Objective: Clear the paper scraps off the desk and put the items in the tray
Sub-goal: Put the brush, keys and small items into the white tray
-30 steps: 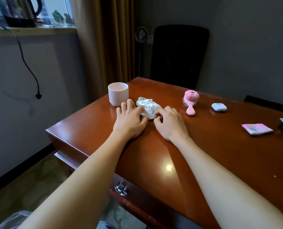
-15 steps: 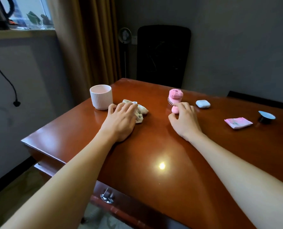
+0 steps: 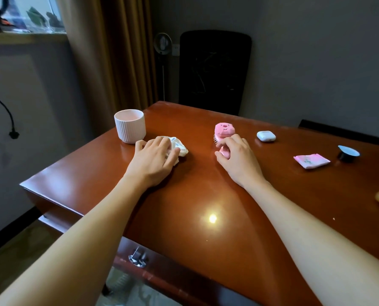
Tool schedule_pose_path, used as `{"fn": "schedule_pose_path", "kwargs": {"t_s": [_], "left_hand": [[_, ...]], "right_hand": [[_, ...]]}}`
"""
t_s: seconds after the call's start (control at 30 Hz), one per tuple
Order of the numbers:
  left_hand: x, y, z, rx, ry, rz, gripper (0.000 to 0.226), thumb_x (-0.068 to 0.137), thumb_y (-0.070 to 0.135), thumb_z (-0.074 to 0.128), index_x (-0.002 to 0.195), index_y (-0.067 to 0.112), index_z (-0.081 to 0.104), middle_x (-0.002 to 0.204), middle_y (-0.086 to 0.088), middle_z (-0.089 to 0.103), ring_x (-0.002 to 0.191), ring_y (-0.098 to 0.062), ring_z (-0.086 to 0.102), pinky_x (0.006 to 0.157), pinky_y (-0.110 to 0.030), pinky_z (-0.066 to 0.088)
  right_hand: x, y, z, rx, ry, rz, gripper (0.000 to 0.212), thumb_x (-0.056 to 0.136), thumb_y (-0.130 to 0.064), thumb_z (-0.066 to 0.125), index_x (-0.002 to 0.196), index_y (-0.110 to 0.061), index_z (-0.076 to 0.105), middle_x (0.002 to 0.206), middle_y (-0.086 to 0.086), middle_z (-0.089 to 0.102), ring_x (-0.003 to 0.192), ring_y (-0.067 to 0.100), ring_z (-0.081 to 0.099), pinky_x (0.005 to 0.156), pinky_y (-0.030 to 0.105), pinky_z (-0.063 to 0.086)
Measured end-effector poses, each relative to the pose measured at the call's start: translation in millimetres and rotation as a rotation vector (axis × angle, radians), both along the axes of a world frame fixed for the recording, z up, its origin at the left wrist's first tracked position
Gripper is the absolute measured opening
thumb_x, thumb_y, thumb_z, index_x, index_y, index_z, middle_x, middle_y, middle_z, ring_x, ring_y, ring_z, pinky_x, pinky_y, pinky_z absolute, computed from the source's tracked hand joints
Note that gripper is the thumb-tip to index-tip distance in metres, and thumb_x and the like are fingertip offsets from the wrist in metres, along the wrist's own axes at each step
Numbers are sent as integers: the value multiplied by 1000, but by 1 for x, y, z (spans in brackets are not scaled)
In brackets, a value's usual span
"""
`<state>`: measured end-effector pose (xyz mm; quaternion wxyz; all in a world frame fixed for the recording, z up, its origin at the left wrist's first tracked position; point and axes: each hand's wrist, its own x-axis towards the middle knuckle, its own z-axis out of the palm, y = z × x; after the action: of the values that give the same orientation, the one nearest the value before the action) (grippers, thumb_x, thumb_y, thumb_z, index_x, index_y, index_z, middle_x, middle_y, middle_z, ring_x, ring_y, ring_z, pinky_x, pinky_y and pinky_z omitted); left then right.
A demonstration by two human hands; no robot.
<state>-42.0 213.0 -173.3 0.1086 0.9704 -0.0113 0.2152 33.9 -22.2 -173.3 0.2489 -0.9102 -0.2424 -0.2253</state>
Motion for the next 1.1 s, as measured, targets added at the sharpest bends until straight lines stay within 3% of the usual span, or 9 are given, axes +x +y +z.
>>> {"fn": "schedule_pose_path", "kwargs": {"t_s": [0.17,0.37,0.53,0.77,0.93,1.1], "left_hand": [[1,0,-1,8,-17,31,28,96,46,41,105,20,39,117,1,51,110,-20,52,101,-44,26],[4,1,-3,34,11,34,56,95,52,36,143,22,32,147,0,38,136,-21,32,106,-47,19],[2,-1,0,82,98,37,43,98,49,32,133,29,45,144,2,43,129,-23,37,101,-44,25],[-14,-10,12,135,105,57,28,99,33,39,123,24,51,132,-1,50,115,-25,45,94,-40,37],[-29,-23,21,98,129,-22,25,97,27,44,120,22,52,129,-1,52,112,-23,45,92,-39,39],[-55,-39,35,70,92,-63,26,96,26,47,121,22,54,127,-1,54,113,-24,47,89,-39,40]], "right_hand": [[1,0,2,41,63,-59,33,84,-11,60,115,-13,50,117,2,47,109,22,47,90,33,45],[4,3,4,-30,182,-89,55,88,-22,54,140,-12,38,135,6,50,121,25,43,102,40,41],[2,4,6,-178,145,-124,37,98,-30,41,130,-11,48,128,9,56,114,28,46,98,41,38],[-16,3,14,-215,197,-134,39,105,-34,29,128,-9,48,124,16,58,113,33,48,97,43,35],[-34,-5,13,-267,204,-105,35,106,-35,25,121,-14,49,124,9,58,112,29,48,97,45,31],[-64,-17,23,-298,221,-26,32,106,-24,29,134,-18,45,136,4,52,120,27,42,101,44,30]]}}
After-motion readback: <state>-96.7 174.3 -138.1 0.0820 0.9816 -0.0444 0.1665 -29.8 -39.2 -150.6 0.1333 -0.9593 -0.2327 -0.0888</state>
